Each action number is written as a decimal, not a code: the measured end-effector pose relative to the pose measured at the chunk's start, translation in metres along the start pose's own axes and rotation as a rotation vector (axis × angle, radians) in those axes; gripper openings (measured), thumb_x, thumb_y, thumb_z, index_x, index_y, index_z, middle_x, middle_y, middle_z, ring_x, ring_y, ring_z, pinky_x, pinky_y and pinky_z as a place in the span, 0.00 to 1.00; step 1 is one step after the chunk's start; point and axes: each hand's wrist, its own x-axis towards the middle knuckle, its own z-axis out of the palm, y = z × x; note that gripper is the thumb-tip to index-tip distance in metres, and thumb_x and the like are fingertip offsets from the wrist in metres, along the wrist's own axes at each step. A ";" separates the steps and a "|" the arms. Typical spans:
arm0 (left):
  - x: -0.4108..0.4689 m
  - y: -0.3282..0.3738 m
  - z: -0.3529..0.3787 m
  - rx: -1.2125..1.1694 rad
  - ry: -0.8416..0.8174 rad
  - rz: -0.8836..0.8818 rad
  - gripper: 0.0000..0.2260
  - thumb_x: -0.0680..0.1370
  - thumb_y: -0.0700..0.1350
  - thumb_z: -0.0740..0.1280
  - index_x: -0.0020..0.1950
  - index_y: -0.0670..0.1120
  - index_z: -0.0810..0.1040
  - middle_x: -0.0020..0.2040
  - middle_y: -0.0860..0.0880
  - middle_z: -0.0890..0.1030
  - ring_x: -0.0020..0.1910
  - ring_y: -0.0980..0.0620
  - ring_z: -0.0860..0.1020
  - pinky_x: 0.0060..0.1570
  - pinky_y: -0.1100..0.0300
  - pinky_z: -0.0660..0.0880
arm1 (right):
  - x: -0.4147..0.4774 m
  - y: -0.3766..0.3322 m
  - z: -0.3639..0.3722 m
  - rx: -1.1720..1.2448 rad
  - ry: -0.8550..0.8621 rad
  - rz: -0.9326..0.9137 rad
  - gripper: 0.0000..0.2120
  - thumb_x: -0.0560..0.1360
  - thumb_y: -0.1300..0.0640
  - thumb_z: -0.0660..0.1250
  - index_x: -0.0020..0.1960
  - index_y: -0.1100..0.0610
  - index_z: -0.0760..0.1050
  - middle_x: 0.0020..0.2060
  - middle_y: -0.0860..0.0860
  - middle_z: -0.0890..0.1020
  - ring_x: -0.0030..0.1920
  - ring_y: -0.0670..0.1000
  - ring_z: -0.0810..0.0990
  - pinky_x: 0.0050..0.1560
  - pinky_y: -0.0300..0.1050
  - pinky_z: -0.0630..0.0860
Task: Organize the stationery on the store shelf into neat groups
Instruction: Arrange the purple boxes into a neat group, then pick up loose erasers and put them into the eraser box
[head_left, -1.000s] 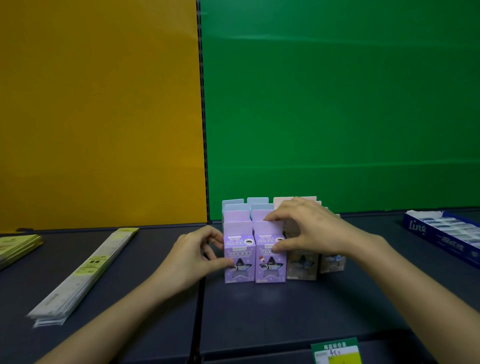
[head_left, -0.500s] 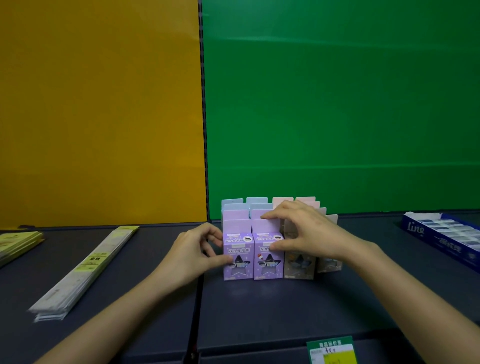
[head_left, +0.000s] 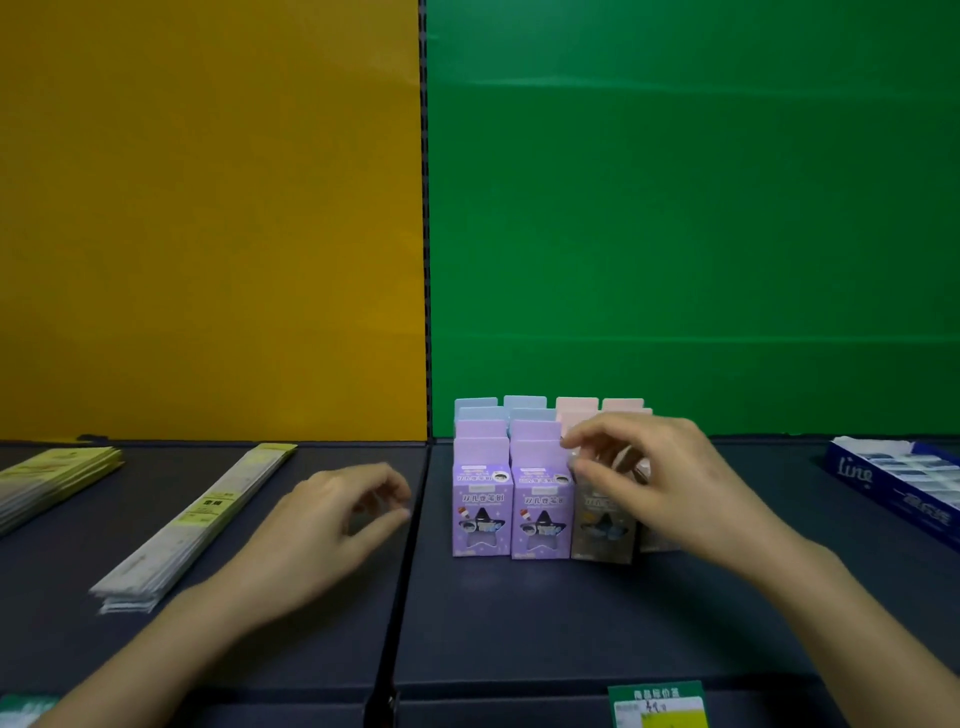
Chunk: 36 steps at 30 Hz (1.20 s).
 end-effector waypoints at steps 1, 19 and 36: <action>-0.005 0.002 -0.001 0.039 -0.003 0.004 0.12 0.71 0.60 0.60 0.47 0.56 0.75 0.43 0.61 0.79 0.44 0.62 0.77 0.46 0.56 0.77 | -0.003 -0.004 0.003 0.017 -0.013 -0.008 0.06 0.73 0.56 0.69 0.47 0.46 0.79 0.37 0.40 0.81 0.40 0.41 0.78 0.39 0.29 0.72; -0.114 -0.032 -0.045 0.234 0.186 -0.228 0.15 0.73 0.60 0.51 0.49 0.58 0.74 0.46 0.62 0.79 0.45 0.62 0.77 0.41 0.60 0.77 | 0.009 -0.084 0.099 0.196 -0.255 -0.202 0.04 0.74 0.53 0.66 0.47 0.46 0.78 0.39 0.42 0.81 0.44 0.43 0.77 0.40 0.31 0.71; -0.266 -0.221 -0.203 0.287 0.239 -0.384 0.14 0.72 0.60 0.53 0.47 0.57 0.75 0.43 0.63 0.78 0.46 0.64 0.75 0.40 0.63 0.75 | 0.096 -0.299 0.265 0.228 -0.330 -0.265 0.05 0.75 0.52 0.64 0.48 0.46 0.79 0.42 0.44 0.83 0.43 0.43 0.78 0.41 0.35 0.73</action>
